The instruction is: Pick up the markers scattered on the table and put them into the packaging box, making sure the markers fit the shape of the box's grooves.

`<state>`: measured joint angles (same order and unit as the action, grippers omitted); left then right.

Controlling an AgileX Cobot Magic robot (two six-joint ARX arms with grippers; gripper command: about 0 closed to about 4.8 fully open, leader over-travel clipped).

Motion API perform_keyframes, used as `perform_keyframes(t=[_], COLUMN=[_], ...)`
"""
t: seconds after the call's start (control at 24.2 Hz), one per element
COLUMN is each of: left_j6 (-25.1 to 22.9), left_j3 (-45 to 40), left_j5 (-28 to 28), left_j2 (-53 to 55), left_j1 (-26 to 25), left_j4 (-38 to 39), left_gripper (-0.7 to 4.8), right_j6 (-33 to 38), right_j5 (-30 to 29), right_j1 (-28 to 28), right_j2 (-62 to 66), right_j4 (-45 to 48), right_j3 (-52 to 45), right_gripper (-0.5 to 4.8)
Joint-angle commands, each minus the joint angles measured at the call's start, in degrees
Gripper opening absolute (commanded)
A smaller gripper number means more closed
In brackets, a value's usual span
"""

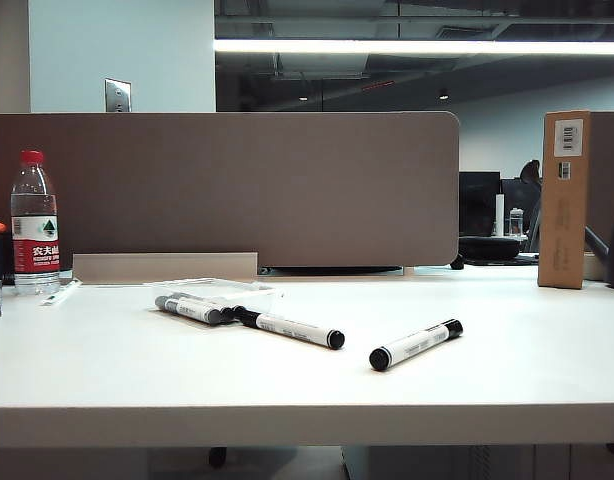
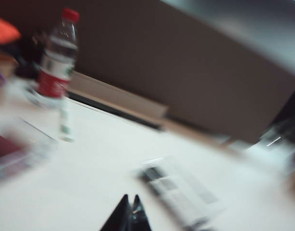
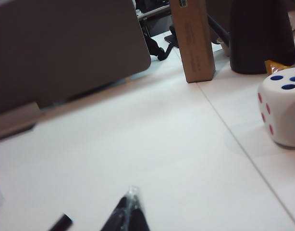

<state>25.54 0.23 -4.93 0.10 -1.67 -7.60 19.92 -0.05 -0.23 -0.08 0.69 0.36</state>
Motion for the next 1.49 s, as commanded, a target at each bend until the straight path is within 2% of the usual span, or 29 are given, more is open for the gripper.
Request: perform_keyframes(t=[0.04,0.12,0.17,0.21,0.33,0.45,0.62,0.74,0.87,0.95,0.99,1.07,1.2,1.28,1.32,1.36,1.45,1.49], left_j6=[24.96,26.40,26.36,26.34,26.32,26.27,22.88,19.17,18.64,18.10,17.73,16.24,15.04,14.93,14.69,12.92,10.19,7.89], left_j3=[0.22,1.31,2.67,5.64,9.73,14.05,21.29,31.43,41.48,45.03,47.67,50.25,50.45,50.45,50.42,50.42,50.42,50.40], left_j5=[-1.77,-6.75,-8.00,-7.85,-5.53,-6.95,-12.94,-19.80,-21.40,-23.21,-24.87,-24.44,-25.77,-27.45,-27.56,-27.80,-28.30,-28.30], left_j2=[0.04,0.17,0.59,2.10,8.52,19.71,39.06,59.98,74.84,79.36,82.36,85.50,87.82,88.19,88.19,88.17,88.17,88.17], left_j1=[0.20,1.25,1.92,3.61,7.04,9.68,12.72,15.85,18.51,19.06,19.28,20.28,21.07,21.14,21.29,21.29,21.29,21.27], left_j4=[-1.99,-3.39,-1.36,3.93,4.81,3.65,3.65,3.74,3.85,4.35,5.81,8.33,8.68,10.80,12.20,13.51,14.97,16.52], left_gripper=[-0.05,-0.05,-0.05,-0.05,-0.05,-0.05,-0.06,-0.05,-0.05,-0.05,-0.05,-0.05,-0.05,-0.05,-0.04,-0.04,-0.04,-0.04], right_j6=[10.99,13.90,14.56,14.86,14.86,15.76,17.62,17.77,17.57,17.53,16.90,12.46,9.57,9.33,7.43,6.43,5.14,5.07], right_j5=[-0.11,0.00,0.20,0.42,0.33,-0.13,-1.51,-10.23,-17.66,-21.18,-25.00,-25.40,-25.62,-25.70,-25.44,-25.24,-22.91,-18.18], right_j1=[0.11,0.09,0.09,0.07,0.09,0.09,0.11,0.13,0.20,0.22,0.76,3.76,9.20,12.79,15.37,16.72,18.45,20.06], right_j2=[-0.04,0.11,0.13,0.20,2.34,7.78,17.90,32.04,47.76,54.62,61.53,70.73,81.24,88.61,92.87,95.97,99.19,101.42], right_j4=[7.23,12.59,13.44,12.96,9.97,9.79,9.90,9.64,4.55,1.62,-2.29,-10.47,-16.04,-21.90,-25.92,-28.87,-32.41,-35.39], right_j3=[-0.26,0.17,0.52,2.05,5.18,6.99,9.35,14.34,23.56,28.26,33.38,41.11,49.37,56.57,61.26,64.74,68.52,71.32], right_gripper=[-0.08,-0.08,-0.09,-0.09,-0.09,-0.09,-0.09,-0.09,-0.09,-0.09,-0.09,-0.09,-0.09,0.62,1.65,1.96,2.05,2.05])
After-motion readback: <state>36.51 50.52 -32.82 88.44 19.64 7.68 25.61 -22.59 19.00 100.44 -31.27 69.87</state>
